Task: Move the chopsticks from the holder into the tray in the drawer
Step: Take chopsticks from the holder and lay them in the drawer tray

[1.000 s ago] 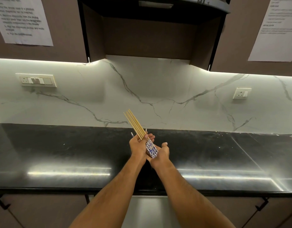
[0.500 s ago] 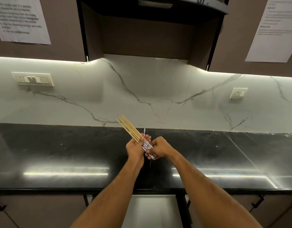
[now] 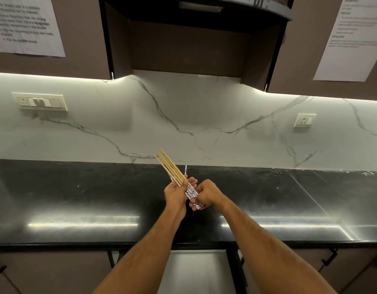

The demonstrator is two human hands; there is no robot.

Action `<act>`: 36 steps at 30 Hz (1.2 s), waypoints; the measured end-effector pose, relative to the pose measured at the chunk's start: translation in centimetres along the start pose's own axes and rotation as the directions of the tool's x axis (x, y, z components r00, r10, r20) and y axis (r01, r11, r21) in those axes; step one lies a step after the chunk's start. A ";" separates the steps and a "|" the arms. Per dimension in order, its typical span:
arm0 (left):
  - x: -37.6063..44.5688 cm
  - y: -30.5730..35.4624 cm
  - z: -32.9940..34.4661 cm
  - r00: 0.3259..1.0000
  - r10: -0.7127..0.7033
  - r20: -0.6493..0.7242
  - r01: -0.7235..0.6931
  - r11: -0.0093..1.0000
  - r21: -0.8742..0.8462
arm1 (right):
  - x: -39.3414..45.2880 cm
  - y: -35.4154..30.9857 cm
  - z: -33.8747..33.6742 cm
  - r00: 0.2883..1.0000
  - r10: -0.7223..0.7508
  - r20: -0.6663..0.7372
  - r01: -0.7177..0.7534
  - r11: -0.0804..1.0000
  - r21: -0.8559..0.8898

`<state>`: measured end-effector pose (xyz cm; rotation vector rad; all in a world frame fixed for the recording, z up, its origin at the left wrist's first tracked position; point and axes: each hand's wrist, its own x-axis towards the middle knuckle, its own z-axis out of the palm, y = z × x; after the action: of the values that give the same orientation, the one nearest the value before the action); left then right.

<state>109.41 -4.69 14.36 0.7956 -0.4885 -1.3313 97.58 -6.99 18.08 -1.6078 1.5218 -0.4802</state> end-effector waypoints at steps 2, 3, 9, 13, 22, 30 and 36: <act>0.1 0.2 -0.2 1.000 -0.004 0.024 0.003 0.999 0.038 | -0.2 0.0 -0.1 1.000 -0.003 -0.001 0.003 1.000 0.009; 0.1 0.3 -0.4 0.999 -0.006 0.044 0.003 0.998 0.063 | -0.4 0.0 -0.1 1.000 -0.006 -0.003 0.006 1.000 0.015; 0.4 1.3 -2.2 0.990 0.020 0.140 -0.084 0.881 0.465 | -1.3 0.8 -1.4 0.999 -0.031 -0.021 0.031 0.999 -0.006; -0.4 2.0 -4.9 0.889 0.246 0.386 -0.438 0.215 0.873 | -1.6 1.9 -2.4 0.999 -0.024 -0.049 0.019 0.995 -0.098; -0.1 4.1 -4.8 0.736 -0.189 0.650 -0.653 -0.452 0.608 | -1.8 3.3 0.0 0.997 -0.077 -0.011 0.056 0.806 -0.589; -1.1 2.8 -7.2 0.854 -0.377 0.360 -0.512 -0.483 0.710 | -2.8 4.6 1.7 0.986 -0.167 -0.010 0.103 0.651 -0.752; -2.7 1.0 -9.2 0.794 -0.519 0.316 -0.535 -0.349 0.770 | -3.7 7.4 3.4 0.995 -0.098 0.030 0.085 0.626 -0.775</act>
<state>116.20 0.09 9.41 1.7315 -2.6146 -0.6730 94.91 -1.68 11.43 -2.3491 1.7869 0.1837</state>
